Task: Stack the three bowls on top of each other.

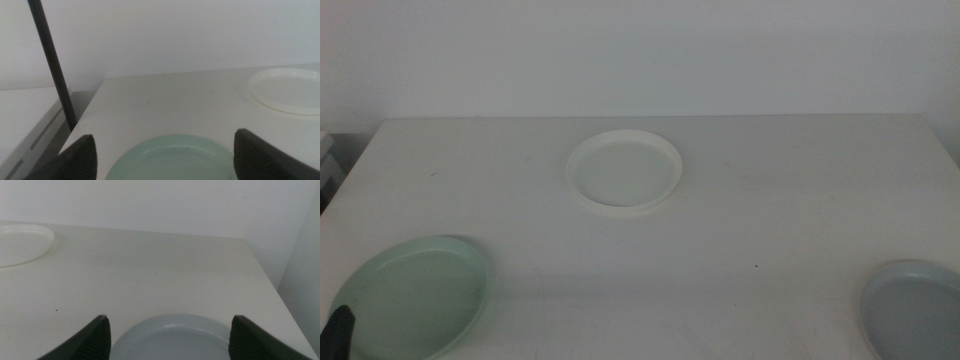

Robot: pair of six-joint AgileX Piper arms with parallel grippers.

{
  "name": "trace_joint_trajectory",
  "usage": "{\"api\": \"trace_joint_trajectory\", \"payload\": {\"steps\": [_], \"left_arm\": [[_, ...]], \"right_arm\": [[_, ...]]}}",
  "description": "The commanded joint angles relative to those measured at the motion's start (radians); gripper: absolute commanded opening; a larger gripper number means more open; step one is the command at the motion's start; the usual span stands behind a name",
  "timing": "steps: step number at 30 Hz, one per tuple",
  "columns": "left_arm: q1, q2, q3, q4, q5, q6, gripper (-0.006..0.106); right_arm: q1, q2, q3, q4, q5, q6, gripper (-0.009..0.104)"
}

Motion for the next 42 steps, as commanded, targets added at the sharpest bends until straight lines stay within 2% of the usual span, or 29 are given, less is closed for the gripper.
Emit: {"api": "trace_joint_trajectory", "payload": {"steps": [1,7,16,28,33,42], "left_arm": [[-0.003,-0.013,-0.006,-0.018,-0.081,-0.012,0.105],[-0.003,0.06,-0.152,-0.029,-0.029,-0.013,0.105],[-0.003,0.249,-0.517,-0.054,0.343,-0.013,0.105],[-0.003,0.588,-0.938,-0.114,0.683,-0.015,0.105],[-0.003,0.722,-1.017,-0.127,0.746,-0.014,0.105],[-0.003,0.866,-1.016,-0.125,0.737,-0.012,0.105]], "right_arm": [[-0.006,-0.026,-0.006,-0.003,-0.074,-0.013,0.06],[-0.006,-0.026,-0.006,-0.003,-0.074,-0.013,0.06],[-0.006,-0.026,-0.006,-0.003,-0.074,-0.013,0.06],[-0.006,-0.026,-0.006,-0.003,-0.074,-0.013,0.06],[-0.006,-0.026,-0.006,-0.003,-0.074,-0.013,0.06],[-0.006,-0.026,-0.006,-0.003,-0.074,-0.013,0.06]]}}
